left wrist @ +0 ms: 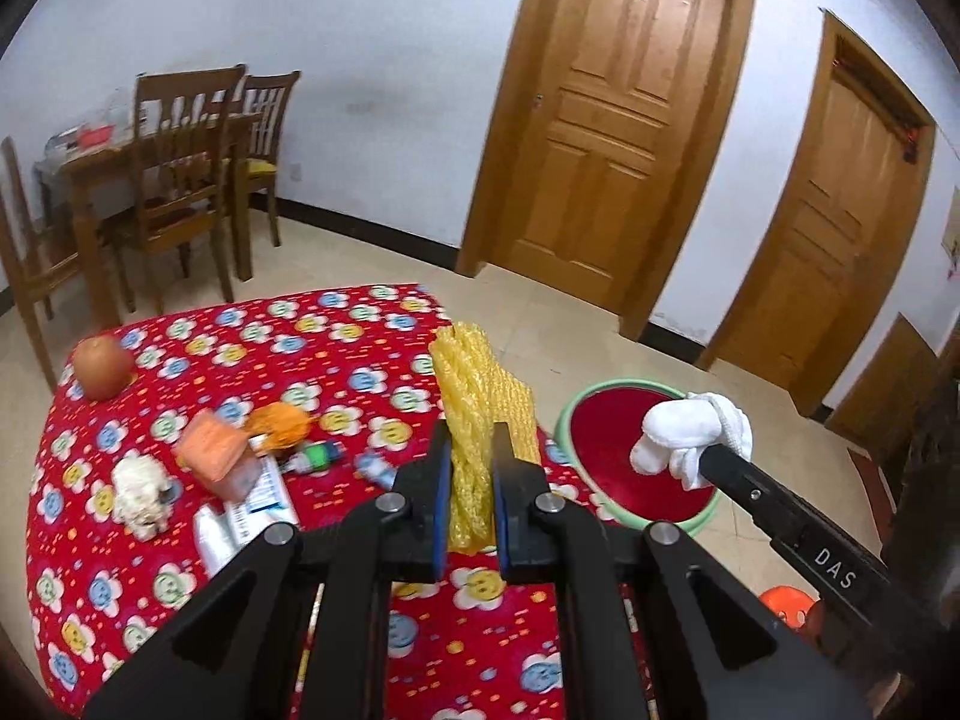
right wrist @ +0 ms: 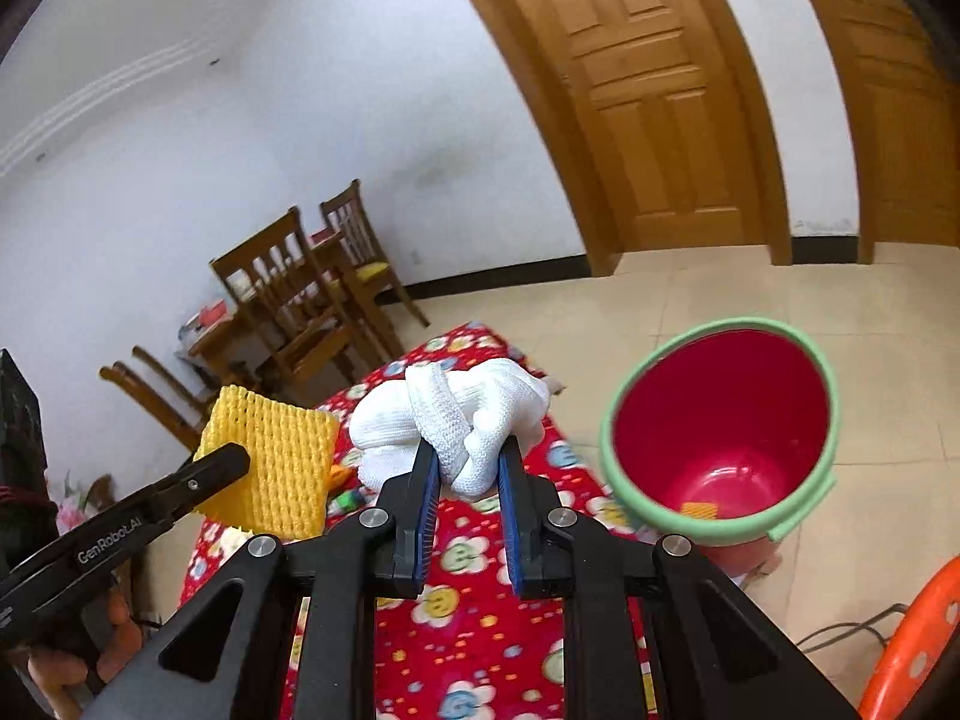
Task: Collect trash
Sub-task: 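Carry the foam net to the bucket and open the left gripper, then lower the white cloth into the bucket and open the right gripper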
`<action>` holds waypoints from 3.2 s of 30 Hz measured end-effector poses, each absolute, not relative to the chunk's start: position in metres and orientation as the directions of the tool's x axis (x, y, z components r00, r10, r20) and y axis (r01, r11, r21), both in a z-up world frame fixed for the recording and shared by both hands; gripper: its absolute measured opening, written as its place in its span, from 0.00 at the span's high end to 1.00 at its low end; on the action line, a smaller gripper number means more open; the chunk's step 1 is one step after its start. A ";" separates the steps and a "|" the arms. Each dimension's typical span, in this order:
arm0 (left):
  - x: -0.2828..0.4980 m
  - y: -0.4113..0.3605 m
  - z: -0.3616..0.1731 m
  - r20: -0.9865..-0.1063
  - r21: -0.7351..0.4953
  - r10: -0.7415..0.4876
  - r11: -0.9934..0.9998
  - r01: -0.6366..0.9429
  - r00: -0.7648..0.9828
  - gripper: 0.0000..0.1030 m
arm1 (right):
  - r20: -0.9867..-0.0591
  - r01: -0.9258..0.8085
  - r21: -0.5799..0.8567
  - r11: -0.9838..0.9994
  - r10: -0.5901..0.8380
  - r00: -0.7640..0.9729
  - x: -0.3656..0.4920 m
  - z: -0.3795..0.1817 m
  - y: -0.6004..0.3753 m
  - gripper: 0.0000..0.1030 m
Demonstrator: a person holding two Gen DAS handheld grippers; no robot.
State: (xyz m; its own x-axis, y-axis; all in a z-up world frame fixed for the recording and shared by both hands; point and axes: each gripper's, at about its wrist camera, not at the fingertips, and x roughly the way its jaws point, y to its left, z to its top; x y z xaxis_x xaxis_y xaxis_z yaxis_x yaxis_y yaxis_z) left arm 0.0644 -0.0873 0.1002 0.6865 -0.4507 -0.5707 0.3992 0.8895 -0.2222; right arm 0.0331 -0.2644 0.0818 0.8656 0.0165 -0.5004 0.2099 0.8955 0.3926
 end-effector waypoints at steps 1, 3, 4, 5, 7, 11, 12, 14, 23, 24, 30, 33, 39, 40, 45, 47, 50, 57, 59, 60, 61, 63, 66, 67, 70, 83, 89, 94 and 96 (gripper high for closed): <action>0.066 -0.095 0.101 -0.572 -0.218 -0.458 0.885 0.412 0.681 0.90 | -0.500 0.220 0.394 0.892 0.008 0.866 0.032 0.082 -0.270 0.82; 0.067 -0.106 0.101 -0.574 -0.211 -0.466 0.879 0.429 0.673 0.90 | -0.500 0.237 0.394 0.888 -0.009 0.866 0.031 0.080 -0.278 0.82; 0.068 -0.113 0.101 -0.575 -0.206 -0.470 0.875 0.437 0.670 0.90 | -0.500 0.245 0.395 0.885 -0.016 0.866 0.030 0.080 -0.283 0.82; 0.070 -0.119 0.101 -0.576 -0.202 -0.474 0.872 0.446 0.666 0.90 | -0.501 0.256 0.397 0.881 -0.026 0.865 0.030 0.079 -0.290 0.82; 0.074 -0.134 0.100 -0.580 -0.197 -0.485 0.863 0.465 0.654 0.90 | -0.503 0.272 0.400 0.875 -0.039 0.864 0.029 0.077 -0.298 0.82; 0.082 -0.159 0.095 -0.592 -0.192 -0.500 0.849 0.493 0.632 0.90 | -0.512 0.307 0.412 0.858 -0.061 0.857 0.031 0.070 -0.319 0.82; 0.084 -0.167 0.093 -0.597 -0.191 -0.505 0.844 0.501 0.623 0.90 | -0.516 0.317 0.414 0.853 -0.067 0.854 0.031 0.067 -0.324 0.82; 0.088 -0.180 0.090 -0.603 -0.188 -0.511 0.837 0.514 0.612 0.90 | -0.525 0.339 0.416 0.844 -0.081 0.847 0.032 0.062 -0.336 0.82; 0.106 -0.234 0.063 -0.637 -0.195 -0.542 0.801 0.565 0.548 0.90 | -0.582 0.422 0.425 0.801 -0.116 0.805 0.045 0.033 -0.376 0.82; 0.108 -0.239 0.060 -0.642 -0.196 -0.543 0.799 0.569 0.541 0.90 | -0.591 0.433 0.425 0.795 -0.119 0.798 0.047 0.028 -0.381 0.82; 0.119 -0.265 0.034 -0.676 -0.201 -0.543 0.787 0.583 0.499 0.90 | -0.628 0.481 0.425 0.767 -0.133 0.767 0.050 0.009 -0.403 0.82; 0.125 -0.275 0.023 -0.689 -0.202 -0.539 0.785 0.585 0.485 0.90 | -0.641 0.499 0.424 0.756 -0.139 0.755 0.050 0.002 -0.411 0.82; 0.137 -0.295 -0.001 -0.724 -0.191 -0.517 0.787 0.587 0.457 0.90 | -0.658 0.523 0.427 0.738 -0.143 0.739 0.051 -0.009 -0.422 0.82; 0.138 -0.298 -0.003 -0.728 -0.188 -0.513 0.788 0.587 0.455 0.90 | -0.661 0.526 0.426 0.736 -0.144 0.737 0.050 -0.011 -0.425 0.82; 0.145 -0.307 -0.017 -0.750 -0.174 -0.492 0.792 0.585 0.443 0.90 | -0.669 0.540 0.428 0.725 -0.148 0.728 0.047 -0.016 -0.433 0.82; 0.146 -0.308 -0.021 -0.754 -0.166 -0.483 0.795 0.584 0.444 0.88 | -0.671 0.545 0.428 0.721 -0.150 0.726 0.045 -0.018 -0.436 0.82; 0.148 -0.310 -0.025 -0.764 -0.173 -0.477 0.800 0.574 0.435 0.70 | -0.673 0.549 0.429 0.718 -0.152 0.724 0.046 -0.019 -0.437 0.82; 0.147 -0.308 -0.024 -0.766 -0.170 -0.468 0.809 0.563 0.441 0.54 | -0.673 0.555 0.430 0.712 -0.157 0.723 0.043 -0.020 -0.438 0.81; 0.146 -0.306 -0.022 -0.762 -0.167 -0.465 0.813 0.558 0.451 0.48 | -0.673 0.558 0.430 0.710 -0.160 0.722 0.043 -0.019 -0.438 0.81; 0.145 -0.304 -0.021 -0.759 -0.164 -0.464 0.815 0.556 0.456 0.46 | -0.674 0.558 0.430 0.709 -0.159 0.721 0.043 -0.019 -0.438 0.81; 0.145 -0.303 -0.020 -0.758 -0.161 -0.461 0.817 0.553 0.462 0.44 | -0.675 0.560 0.428 0.710 -0.161 0.720 0.043 -0.019 -0.439 0.81; 0.144 -0.299 -0.018 -0.755 -0.152 -0.452 0.826 0.543 0.475 0.40 | -0.679 0.564 0.421 0.710 -0.166 0.715 0.046 -0.020 -0.438 0.80; 0.143 -0.291 -0.015 -0.750 -0.148 -0.443 0.836 0.528 0.491 0.36 | -0.685 0.572 0.409 0.711 -0.175 0.707 0.050 -0.020 -0.438 0.80; 0.143 -0.289 -0.014 -0.749 -0.146 -0.440 0.839 0.524 0.495 0.35 | -0.686 0.572 0.405 0.713 -0.177 0.706 0.051 -0.021 -0.439 0.79; 0.142 -0.284 -0.011 -0.746 -0.136 -0.428 0.847 0.513 0.510 0.33 | -0.692 0.572 0.391 0.722 -0.180 0.699 0.057 -0.021 -0.438 0.74; 0.132 -0.256 0.005 -0.736 -0.136 -0.409 0.870 0.474 0.539 0.30 | -0.658 0.559 0.419 0.715 -0.186 0.730 0.045 -0.007 -0.432 0.48; 0.121 -0.238 0.017 -0.719 -0.144 -0.410 0.877 0.458 0.560 0.30 | -0.642 0.540 0.415 0.732 -0.185 0.744 0.039 0.007 -0.419 0.41; 0.110 -0.219 0.029 -0.700 -0.140 -0.397 0.892 0.431 0.593 0.27 | -0.641 0.518 0.403 0.754 -0.172 0.748 0.037 0.016 -0.402 0.39; 0.105 -0.210 0.033 -0.691 -0.136 -0.392 0.896 0.423 0.607 0.25 | -0.637 0.505 0.405 0.762 -0.162 0.754 0.034 0.019 -0.395 0.38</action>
State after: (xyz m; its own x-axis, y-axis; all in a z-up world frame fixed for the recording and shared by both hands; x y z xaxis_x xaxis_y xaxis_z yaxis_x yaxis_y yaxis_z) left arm 0.1047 -0.2098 0.0329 0.6068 -0.3921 -0.6914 0.4234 0.8956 -0.1364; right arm 0.0344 -0.3951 0.0190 0.7537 -0.1616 -0.6370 0.5054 0.7620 0.4047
